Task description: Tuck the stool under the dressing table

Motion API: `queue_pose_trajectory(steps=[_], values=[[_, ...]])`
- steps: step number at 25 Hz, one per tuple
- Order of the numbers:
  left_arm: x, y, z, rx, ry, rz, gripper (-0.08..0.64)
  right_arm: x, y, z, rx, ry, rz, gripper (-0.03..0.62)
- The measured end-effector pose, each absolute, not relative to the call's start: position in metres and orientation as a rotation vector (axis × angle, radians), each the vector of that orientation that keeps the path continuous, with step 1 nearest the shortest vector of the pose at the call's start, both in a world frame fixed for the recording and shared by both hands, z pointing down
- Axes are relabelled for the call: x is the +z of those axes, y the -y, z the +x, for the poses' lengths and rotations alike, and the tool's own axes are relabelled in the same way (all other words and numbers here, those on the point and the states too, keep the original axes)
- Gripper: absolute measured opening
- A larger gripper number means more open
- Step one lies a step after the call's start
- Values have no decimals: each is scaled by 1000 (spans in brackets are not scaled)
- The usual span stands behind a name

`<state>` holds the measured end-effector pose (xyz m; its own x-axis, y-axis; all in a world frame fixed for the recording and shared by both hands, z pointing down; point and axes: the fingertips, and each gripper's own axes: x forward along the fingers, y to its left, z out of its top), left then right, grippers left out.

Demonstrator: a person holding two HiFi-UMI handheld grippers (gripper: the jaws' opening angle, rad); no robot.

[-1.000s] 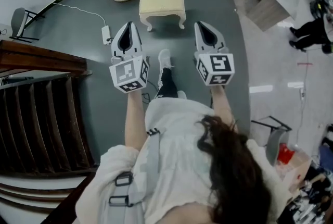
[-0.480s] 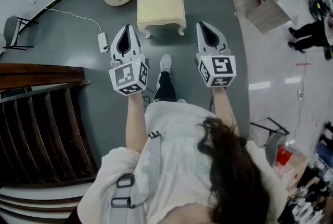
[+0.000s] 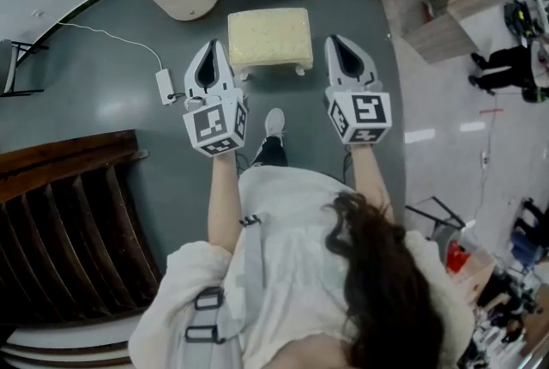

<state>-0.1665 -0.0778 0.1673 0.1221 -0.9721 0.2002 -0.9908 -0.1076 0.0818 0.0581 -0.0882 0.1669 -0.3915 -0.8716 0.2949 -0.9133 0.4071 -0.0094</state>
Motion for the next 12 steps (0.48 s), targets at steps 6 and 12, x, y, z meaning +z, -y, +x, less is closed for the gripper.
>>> queue_pose_trajectory(steps=[6, 12], values=[[181, 127, -179, 154, 1903, 2207, 4, 174, 130, 44, 263, 2384, 1588, 3], [192, 147, -175, 186, 1873, 2207, 5, 183, 153, 55, 283, 2347, 1605, 3]])
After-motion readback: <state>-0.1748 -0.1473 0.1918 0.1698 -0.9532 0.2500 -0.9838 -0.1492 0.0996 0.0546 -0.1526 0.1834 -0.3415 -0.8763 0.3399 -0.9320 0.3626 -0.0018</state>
